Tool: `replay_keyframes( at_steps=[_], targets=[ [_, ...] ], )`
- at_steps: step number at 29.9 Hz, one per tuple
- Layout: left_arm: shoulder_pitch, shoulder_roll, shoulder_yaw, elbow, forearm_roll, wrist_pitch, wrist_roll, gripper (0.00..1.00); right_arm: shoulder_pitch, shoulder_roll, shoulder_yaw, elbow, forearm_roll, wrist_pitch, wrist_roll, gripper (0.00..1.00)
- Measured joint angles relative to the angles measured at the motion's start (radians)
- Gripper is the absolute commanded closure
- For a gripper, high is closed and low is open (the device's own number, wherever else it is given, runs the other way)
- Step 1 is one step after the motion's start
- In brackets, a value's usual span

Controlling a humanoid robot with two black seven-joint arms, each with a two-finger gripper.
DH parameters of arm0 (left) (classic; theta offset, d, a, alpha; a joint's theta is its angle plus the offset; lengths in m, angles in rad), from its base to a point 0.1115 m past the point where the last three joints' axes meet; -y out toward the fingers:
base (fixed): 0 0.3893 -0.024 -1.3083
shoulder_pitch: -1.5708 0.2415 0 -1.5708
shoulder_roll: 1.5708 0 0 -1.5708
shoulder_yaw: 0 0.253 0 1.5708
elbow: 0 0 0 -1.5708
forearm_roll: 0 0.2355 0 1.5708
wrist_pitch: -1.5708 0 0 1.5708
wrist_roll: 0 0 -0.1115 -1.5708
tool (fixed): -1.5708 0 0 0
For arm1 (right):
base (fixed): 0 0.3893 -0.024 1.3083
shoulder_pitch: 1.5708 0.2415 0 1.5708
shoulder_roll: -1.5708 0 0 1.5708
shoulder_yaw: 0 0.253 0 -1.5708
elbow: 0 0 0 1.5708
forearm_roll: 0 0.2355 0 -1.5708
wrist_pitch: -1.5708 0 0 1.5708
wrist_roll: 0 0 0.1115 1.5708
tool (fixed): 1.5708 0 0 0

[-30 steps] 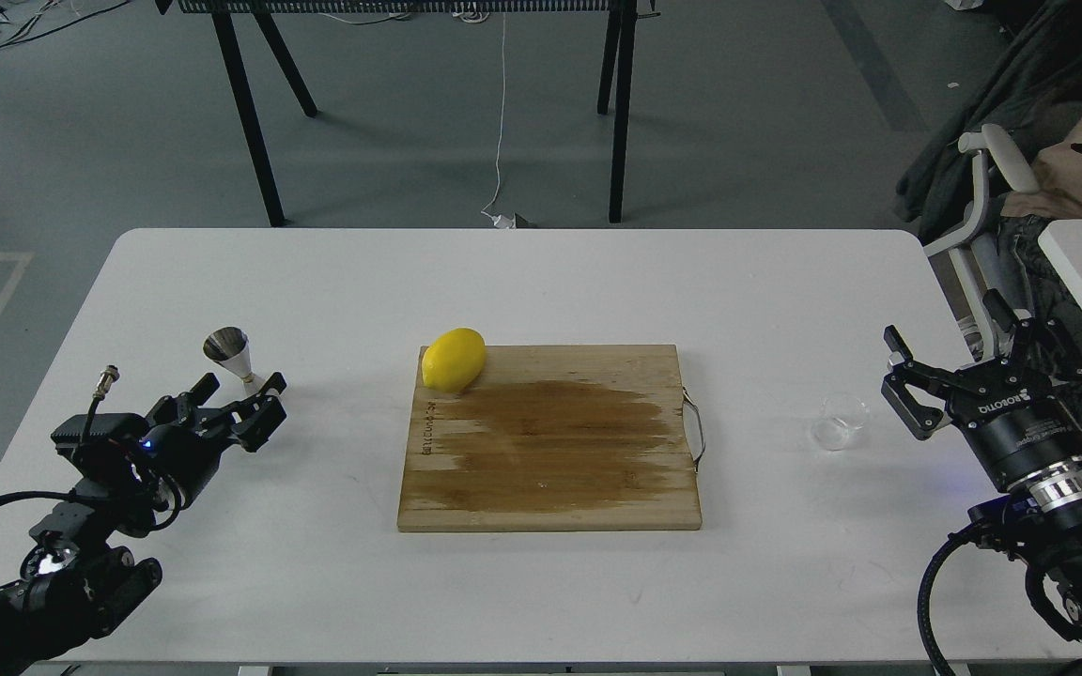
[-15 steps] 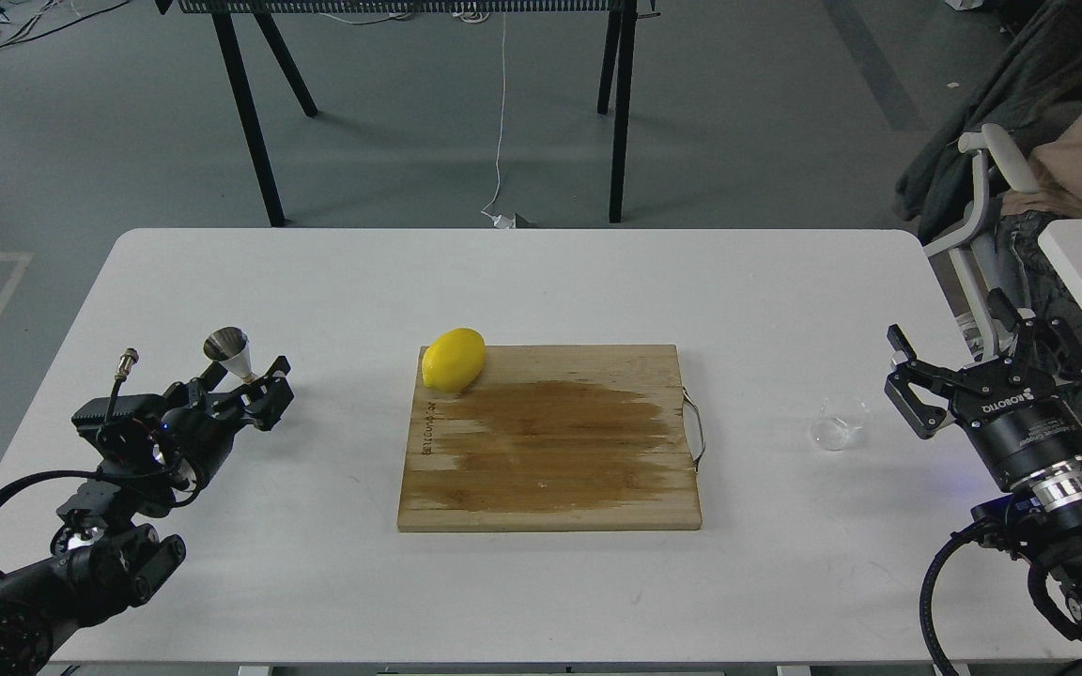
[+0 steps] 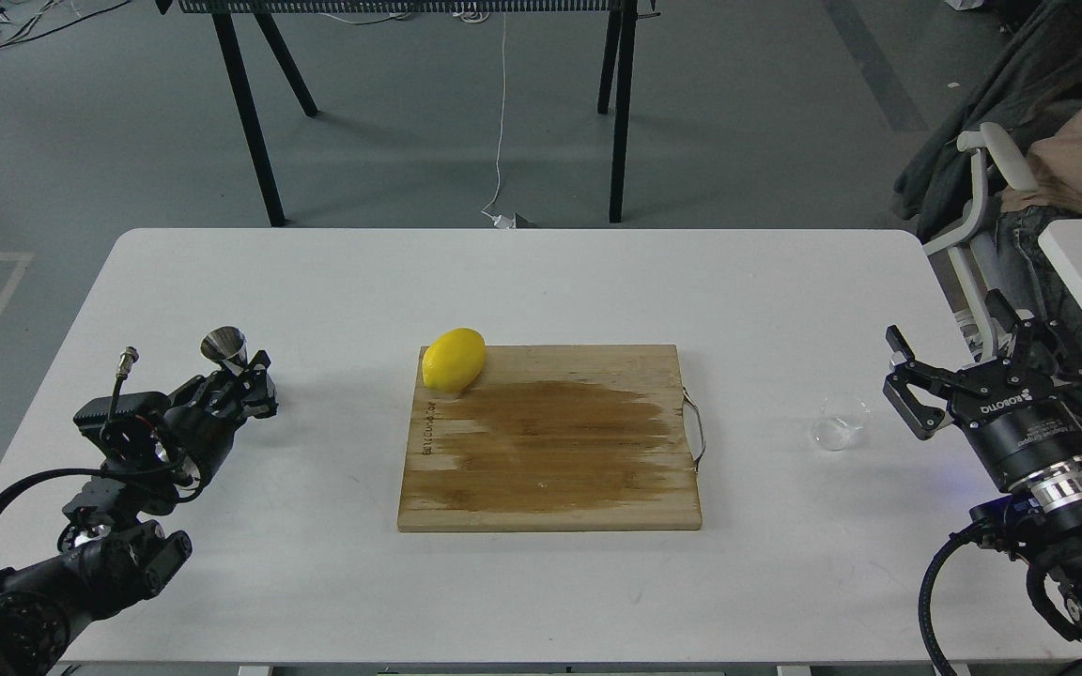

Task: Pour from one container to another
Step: 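Lift the jigger and carry it over the wooden cutting board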

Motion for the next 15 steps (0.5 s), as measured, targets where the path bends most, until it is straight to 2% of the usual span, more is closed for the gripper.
replay_keyframes(
  at_steps=[9,15],
  targets=[
    [-0.004,-0.003,-0.001,-0.011,-0.031,0.0,0.0,0.97,0.0,0.0,0.0,0.0,0.0,0.0,0.0,0.01],
    [-0.099,-0.001,-0.002,-0.065,-0.035,0.0,0.0,0.96,0.0,0.0,0.001,-0.002,0.0,0.0,0.0,0.01]
  ],
)
